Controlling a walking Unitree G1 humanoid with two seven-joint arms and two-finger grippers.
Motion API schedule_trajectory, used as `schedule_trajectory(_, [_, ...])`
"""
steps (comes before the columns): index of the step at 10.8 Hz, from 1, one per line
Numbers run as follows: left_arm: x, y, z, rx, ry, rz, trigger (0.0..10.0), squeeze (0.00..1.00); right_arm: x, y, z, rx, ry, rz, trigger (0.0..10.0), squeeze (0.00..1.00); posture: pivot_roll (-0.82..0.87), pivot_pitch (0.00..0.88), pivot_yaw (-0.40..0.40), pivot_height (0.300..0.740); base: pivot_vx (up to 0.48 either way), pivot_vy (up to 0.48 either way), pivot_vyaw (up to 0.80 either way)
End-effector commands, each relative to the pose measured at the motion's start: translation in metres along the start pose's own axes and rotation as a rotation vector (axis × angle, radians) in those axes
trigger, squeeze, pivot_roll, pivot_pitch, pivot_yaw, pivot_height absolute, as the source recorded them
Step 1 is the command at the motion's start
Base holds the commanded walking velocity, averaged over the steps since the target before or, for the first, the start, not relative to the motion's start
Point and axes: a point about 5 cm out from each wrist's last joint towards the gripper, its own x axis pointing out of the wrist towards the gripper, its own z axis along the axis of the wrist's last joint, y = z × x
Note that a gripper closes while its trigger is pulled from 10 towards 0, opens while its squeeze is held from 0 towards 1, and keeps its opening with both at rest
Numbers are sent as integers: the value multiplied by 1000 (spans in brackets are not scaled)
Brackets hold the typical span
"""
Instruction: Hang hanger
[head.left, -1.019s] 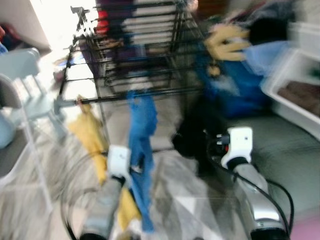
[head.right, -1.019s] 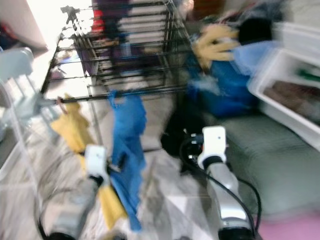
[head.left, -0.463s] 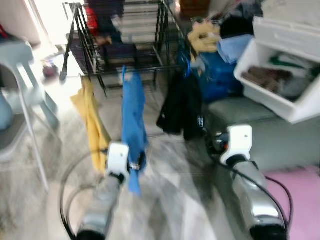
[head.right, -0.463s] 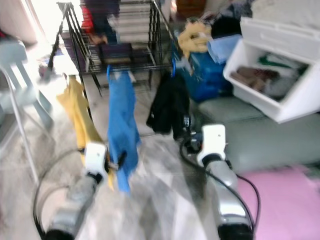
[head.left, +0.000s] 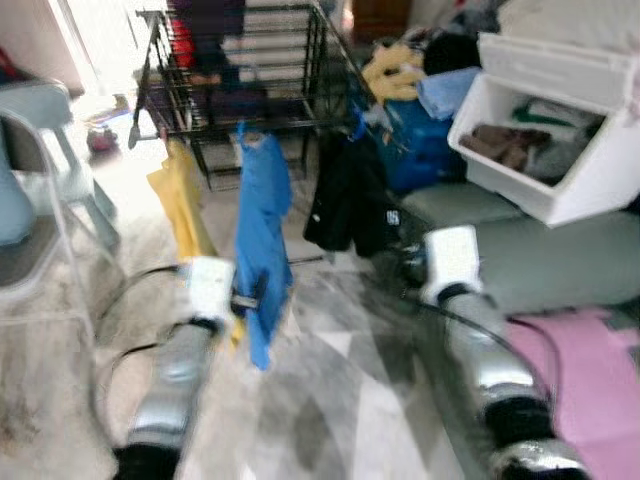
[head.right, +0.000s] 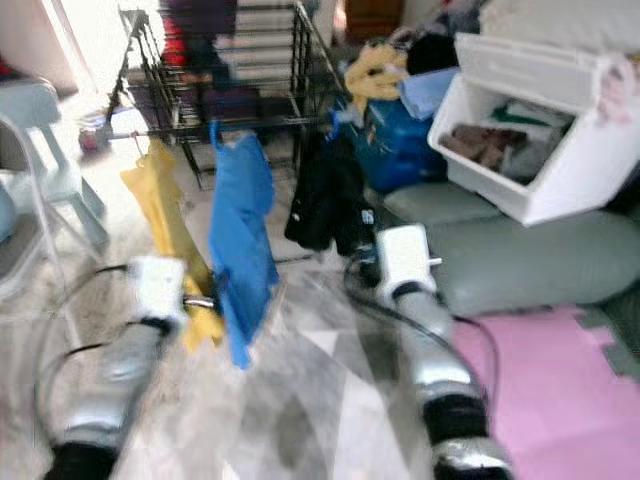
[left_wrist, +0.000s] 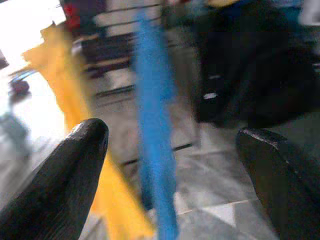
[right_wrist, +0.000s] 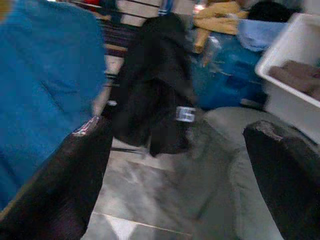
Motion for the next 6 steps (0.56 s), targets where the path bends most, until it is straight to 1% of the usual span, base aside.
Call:
schedule_trajectory(1, [-3,4,-2,-32,6,49,10000,0,3,-1,1,21,10,16,10000,0,-9,0,-22,740,0,0,0])
schedule_trajectory(2, [-9,1,-13,-41,30,64,10000,0,-3,0,-1,30,-9,12,10000,0,-38,0,-13,740,0,0,0])
schedule_trajectory(3, [-12,-4,-17,-53,47,57,10000,0,-8,-2,-3,63,-17,-13,10000,0,-49,0,-11,740,0,0,0])
schedule_trajectory(4, [-13,-11,-18,-52,51,25,10000,0,-15,-4,-6,103,-36,-39,10000,0,-53,0,1,740,0,0,0])
schedule_trajectory(5, [-11,-15,-16,-53,54,3,10000,0,-17,-7,-9,106,-36,-55,10000,0,-47,0,12,740,0,274,0])
schedule_trajectory(6, [-11,-19,-16,-73,63,-37,10000,0,-16,-8,-12,112,-26,-75,10000,0,-54,0,31,740,0,480,0])
